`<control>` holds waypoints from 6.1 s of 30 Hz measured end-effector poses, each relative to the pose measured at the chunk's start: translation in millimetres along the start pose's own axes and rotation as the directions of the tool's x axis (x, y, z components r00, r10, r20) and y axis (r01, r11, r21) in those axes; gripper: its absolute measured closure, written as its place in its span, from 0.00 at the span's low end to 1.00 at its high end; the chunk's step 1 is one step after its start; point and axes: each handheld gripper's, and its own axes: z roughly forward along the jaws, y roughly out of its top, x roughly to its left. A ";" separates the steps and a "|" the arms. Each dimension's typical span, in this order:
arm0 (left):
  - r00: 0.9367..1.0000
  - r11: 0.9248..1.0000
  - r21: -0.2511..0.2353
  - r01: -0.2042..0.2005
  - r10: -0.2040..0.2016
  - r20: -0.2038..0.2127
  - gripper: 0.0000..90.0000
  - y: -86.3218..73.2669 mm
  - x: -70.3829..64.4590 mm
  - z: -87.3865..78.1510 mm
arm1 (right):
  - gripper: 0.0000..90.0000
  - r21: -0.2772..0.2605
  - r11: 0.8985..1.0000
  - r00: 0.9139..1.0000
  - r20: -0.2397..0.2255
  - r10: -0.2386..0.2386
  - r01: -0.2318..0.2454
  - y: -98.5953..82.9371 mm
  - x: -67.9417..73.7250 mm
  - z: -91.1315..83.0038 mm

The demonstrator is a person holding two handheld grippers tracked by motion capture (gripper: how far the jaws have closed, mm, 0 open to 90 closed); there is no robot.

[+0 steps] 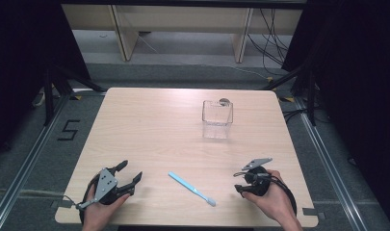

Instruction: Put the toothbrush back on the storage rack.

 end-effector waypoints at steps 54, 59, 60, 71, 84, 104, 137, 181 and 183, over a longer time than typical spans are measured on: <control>1.000 1.000 0.002 0.009 -0.009 0.015 0.34 0.1 2.3 3.0 | 0.76 0.316 0.864 0.918 -0.196 -0.345 0.392 107.7 109.1 64.8; 1.000 1.000 -0.003 0.011 -0.011 0.017 0.34 -0.1 2.5 3.2 | 0.76 0.353 0.841 0.912 -0.188 -0.366 0.410 109.3 109.5 73.6; 1.000 1.000 -0.004 0.012 -0.012 0.017 0.34 -0.1 2.5 3.2 | 0.76 0.353 0.841 0.912 -0.188 -0.366 0.410 109.3 109.5 73.6; 1.000 1.000 -0.003 0.013 -0.013 0.018 0.34 -0.1 2.7 3.3 | 0.76 0.353 0.841 0.912 -0.183 -0.368 0.410 112.0 111.1 79.5; 1.000 1.000 -0.003 0.015 -0.015 0.020 0.34 -0.1 3.2 3.3 | 0.77 0.355 0.834 0.906 -0.184 -0.381 0.422 115.1 114.1 81.8; 1.000 1.000 0.013 0.004 -0.004 0.027 0.34 0.5 2.7 1.5 | 0.88 0.394 0.788 0.881 -0.191 -0.434 0.473 121.7 125.3 85.7; 0.819 0.981 0.080 -0.177 0.101 0.565 0.34 27.2 -44.1 37.9 | 0.88 0.267 0.719 0.760 -0.348 -0.549 0.642 114.3 103.0 37.5; 0.658 0.990 0.024 -0.140 0.075 0.749 0.71 31.3 -56.8 54.9 | 0.88 0.189 0.615 0.626 -0.442 -0.643 0.765 122.8 119.1 26.5; 0.656 0.989 0.021 -0.144 0.080 0.750 0.74 30.7 -56.8 55.4 | 0.88 0.193 0.607 0.621 -0.439 -0.649 0.771 123.1 119.2 25.8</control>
